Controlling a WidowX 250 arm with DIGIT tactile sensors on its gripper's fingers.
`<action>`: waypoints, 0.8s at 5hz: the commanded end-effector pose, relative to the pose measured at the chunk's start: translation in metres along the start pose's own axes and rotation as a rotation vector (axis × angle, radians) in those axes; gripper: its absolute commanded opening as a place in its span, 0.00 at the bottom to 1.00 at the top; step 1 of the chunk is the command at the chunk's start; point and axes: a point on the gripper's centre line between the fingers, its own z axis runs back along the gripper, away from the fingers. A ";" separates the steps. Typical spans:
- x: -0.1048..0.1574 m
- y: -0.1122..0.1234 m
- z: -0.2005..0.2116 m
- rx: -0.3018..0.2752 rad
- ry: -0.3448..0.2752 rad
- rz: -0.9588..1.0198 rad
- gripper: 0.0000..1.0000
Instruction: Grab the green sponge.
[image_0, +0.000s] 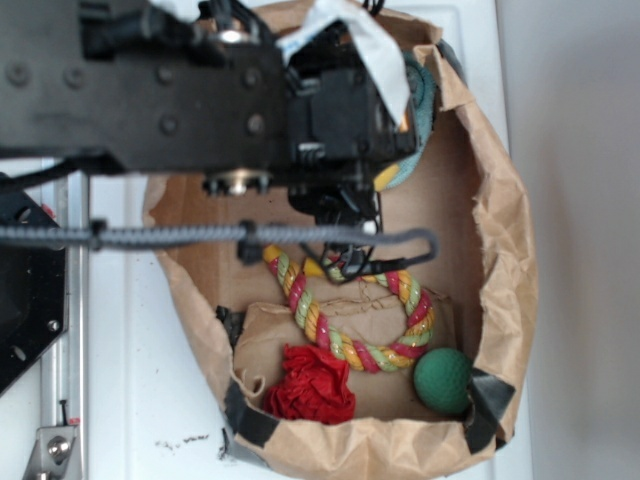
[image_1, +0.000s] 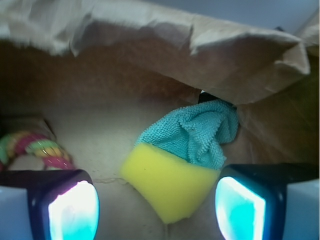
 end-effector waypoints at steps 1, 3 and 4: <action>0.014 0.000 0.012 0.026 -0.007 -0.031 1.00; 0.016 -0.002 -0.002 -0.003 -0.077 -0.246 1.00; 0.018 -0.005 -0.005 -0.095 -0.155 -0.400 1.00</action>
